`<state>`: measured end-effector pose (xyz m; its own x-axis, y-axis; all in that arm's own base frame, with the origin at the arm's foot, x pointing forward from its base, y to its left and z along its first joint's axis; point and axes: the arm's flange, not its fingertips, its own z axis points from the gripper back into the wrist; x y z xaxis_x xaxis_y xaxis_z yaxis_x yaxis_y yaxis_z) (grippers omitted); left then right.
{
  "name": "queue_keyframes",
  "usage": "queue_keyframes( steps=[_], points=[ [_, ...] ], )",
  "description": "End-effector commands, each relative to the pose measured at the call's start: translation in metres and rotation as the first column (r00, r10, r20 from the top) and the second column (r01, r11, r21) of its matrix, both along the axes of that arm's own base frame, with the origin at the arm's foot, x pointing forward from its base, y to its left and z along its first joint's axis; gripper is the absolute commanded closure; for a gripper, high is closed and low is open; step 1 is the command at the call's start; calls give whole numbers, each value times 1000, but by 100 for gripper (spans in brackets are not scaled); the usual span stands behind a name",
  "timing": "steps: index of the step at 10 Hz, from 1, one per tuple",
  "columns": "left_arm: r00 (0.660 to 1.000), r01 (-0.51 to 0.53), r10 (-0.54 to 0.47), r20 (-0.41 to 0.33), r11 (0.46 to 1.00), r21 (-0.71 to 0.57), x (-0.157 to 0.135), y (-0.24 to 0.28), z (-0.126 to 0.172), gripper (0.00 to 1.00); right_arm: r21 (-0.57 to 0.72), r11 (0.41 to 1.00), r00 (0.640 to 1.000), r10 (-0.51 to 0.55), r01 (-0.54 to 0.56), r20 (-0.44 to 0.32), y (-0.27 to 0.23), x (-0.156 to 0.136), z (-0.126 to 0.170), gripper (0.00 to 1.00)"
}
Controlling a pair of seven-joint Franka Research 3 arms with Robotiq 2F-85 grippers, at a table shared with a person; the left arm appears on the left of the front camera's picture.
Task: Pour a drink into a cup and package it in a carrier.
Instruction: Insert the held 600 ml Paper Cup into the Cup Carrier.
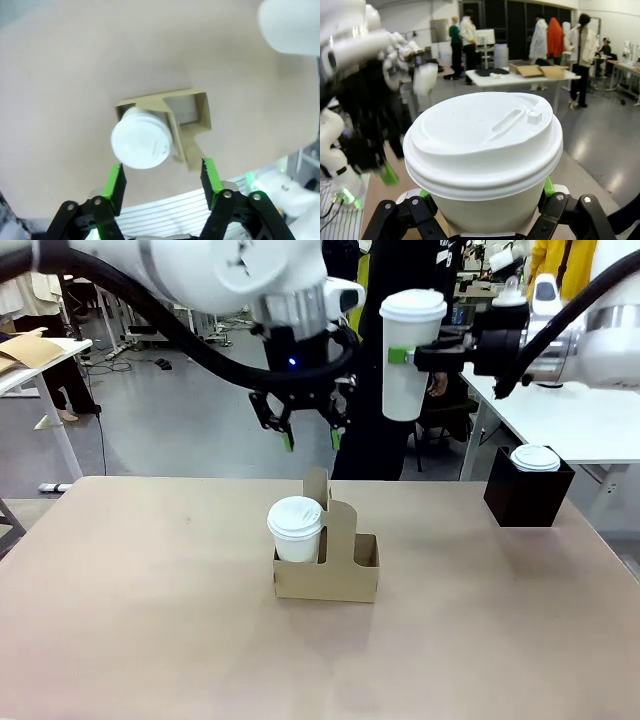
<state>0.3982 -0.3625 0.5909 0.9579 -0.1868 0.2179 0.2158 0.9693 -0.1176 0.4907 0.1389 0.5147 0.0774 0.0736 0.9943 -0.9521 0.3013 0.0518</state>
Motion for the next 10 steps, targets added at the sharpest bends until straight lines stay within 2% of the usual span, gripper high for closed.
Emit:
queue_keyframes(
  steps=[1, 2, 3, 4, 6, 7, 8, 9, 10],
  points=[
    [984, 178, -178, 19, 984, -1, -1, 60, 4, 0, -20, 996, 995, 91, -90, 32, -7, 15, -13, 13],
    [968, 249, -250, 33, 968, 37, 1, 89, 3, 0, -13, 990, 989, 144, -143, 25, -5, 14, -30, 13],
    [948, 303, -308, 82, 951, 65, 4, 117, -2, 0, -12, 983, 982, 185, -185, 29, -3, 11, -45, 13],
    [936, 322, -332, 115, 941, 103, 4, 145, -11, 0, 11, 973, 972, 232, -232, 46, 3, 3, -60, 13],
    [917, 344, -355, 183, 935, 90, 7, 182, -35, 0, 40, 965, 965, 257, -259, 59, 15, -12, -81, 13],
    [924, 313, -321, 207, 947, 72, 8, 196, -46, 0, 66, 968, 970, 238, -241, 54, 19, -14, -86, 13],
    [961, 205, -219, 171, 974, 95, 13, 190, -54, 0, 15, 970, 970, 241, -241, 31, 14, -5, -80, 13],
    [931, 314, -329, 161, 943, 111, 16, 189, -30, 0, 15, 970, 970, 241, -241, 31, 14, -5, -80, 13],
    [931, 314, -329, 161, 943, 111, 16, 189, -30, 0, 15, 970, 970, 241, -241, 31, 14, -5, -80, 13]
  ],
)
